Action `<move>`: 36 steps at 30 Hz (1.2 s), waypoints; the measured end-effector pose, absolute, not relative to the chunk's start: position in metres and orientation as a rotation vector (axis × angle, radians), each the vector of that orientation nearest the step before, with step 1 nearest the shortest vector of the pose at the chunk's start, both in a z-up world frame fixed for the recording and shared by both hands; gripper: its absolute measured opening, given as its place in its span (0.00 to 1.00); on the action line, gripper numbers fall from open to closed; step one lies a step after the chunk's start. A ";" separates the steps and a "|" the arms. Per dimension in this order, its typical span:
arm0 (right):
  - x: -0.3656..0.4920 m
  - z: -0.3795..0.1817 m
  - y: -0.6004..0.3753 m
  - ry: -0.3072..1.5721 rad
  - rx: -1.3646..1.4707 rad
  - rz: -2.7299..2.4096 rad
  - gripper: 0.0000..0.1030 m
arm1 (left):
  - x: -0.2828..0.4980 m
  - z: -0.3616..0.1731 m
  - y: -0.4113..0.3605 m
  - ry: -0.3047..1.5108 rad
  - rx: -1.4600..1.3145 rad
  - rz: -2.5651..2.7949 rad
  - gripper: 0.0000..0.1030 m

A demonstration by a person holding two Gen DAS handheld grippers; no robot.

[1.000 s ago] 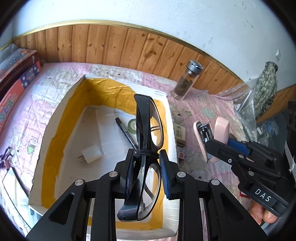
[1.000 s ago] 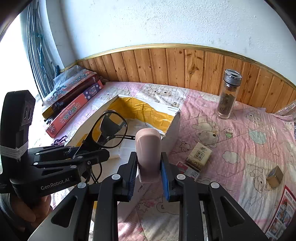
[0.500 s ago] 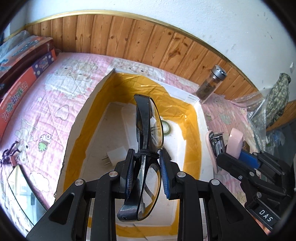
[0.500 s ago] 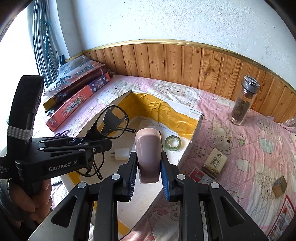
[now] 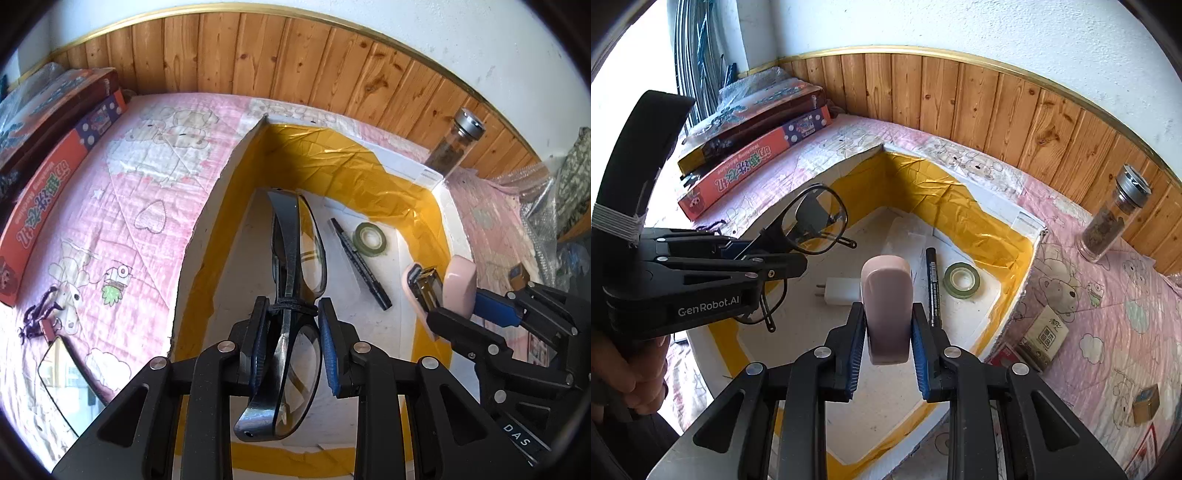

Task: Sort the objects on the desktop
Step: 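Carry the glasses and stapler with both tools over the yellow-lined cardboard box, then lower and open both tools, releasing the glasses and stapler inside the box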

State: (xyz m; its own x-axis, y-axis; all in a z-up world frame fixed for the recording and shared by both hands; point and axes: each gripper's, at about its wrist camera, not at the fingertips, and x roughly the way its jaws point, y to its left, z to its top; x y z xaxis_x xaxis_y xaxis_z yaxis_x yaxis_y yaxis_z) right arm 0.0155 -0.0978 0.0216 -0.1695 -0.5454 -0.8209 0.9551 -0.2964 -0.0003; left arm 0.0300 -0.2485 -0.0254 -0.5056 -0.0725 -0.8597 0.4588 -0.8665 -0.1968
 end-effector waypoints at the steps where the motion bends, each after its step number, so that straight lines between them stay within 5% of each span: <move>1: 0.017 0.019 -0.101 0.678 0.894 -1.691 0.25 | 0.028 -0.027 -0.247 0.582 1.370 -2.416 0.26; 23: 0.035 -0.024 -0.115 1.002 1.003 -1.381 0.25 | 0.013 -0.067 -0.217 0.535 1.672 -2.282 0.27; 36: 0.033 -0.025 -0.108 0.998 1.024 -1.381 0.25 | 0.002 -0.070 -0.214 0.553 1.739 -2.240 0.29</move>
State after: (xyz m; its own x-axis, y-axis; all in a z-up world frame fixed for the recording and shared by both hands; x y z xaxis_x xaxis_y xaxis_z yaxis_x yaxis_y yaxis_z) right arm 0.0333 -0.1076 -0.0251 -0.0322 -0.2717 -0.9619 0.9985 -0.0503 -0.0192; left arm 0.0018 -0.2140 -0.0700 -0.2554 0.0338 -0.9663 0.4200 -0.8963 -0.1424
